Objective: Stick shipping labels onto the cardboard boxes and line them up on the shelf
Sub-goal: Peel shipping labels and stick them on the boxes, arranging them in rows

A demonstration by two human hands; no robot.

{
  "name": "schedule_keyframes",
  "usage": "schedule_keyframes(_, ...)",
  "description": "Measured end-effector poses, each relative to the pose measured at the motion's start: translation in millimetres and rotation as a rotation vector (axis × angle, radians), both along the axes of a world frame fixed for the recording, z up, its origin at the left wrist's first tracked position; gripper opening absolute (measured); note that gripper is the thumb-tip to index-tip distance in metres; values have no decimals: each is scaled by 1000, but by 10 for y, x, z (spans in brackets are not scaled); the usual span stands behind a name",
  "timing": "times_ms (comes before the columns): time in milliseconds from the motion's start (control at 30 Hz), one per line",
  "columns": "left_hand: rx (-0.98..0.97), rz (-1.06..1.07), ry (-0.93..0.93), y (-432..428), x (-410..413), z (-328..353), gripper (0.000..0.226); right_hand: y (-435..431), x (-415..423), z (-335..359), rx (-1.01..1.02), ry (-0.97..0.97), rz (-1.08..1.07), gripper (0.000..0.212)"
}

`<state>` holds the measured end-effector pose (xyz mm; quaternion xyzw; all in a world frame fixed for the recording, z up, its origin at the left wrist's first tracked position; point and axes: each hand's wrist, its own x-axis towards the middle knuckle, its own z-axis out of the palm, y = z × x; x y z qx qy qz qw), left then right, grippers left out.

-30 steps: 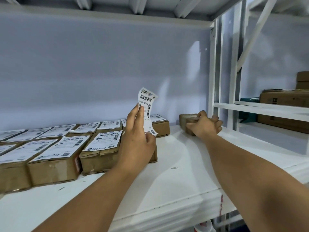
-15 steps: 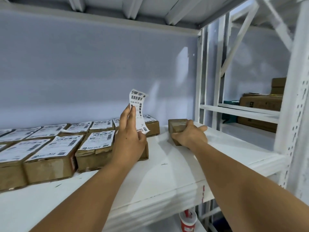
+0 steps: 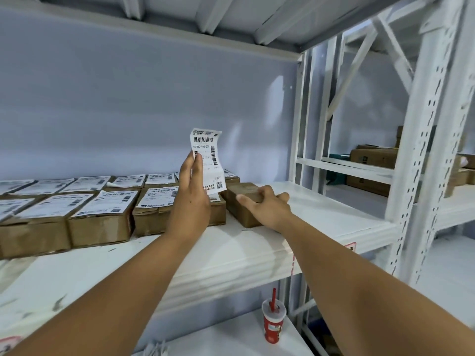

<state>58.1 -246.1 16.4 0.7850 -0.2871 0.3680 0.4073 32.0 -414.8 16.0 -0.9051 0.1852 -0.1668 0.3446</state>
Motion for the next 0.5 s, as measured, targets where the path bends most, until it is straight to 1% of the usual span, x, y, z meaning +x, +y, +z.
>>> schedule_keyframes(67,-18,16,0,105,-18,-24,69,117,64,4,55,-14,34,65)
schedule_keyframes(167,-94,74,114,187,-29,-44,69,251,144,-6,69,-47,76,54)
schedule_keyframes(233,-117,86,139,188,-29,-58,69,292,194,-15,64,-66,84,51)
schedule_keyframes(333,-100,72,126,172,1,-84,69,289,246,-40,83,-94,88,51)
schedule_keyframes(500,-137,72,186,193,27,-79,66,273,272,-104,129,-170,102,46)
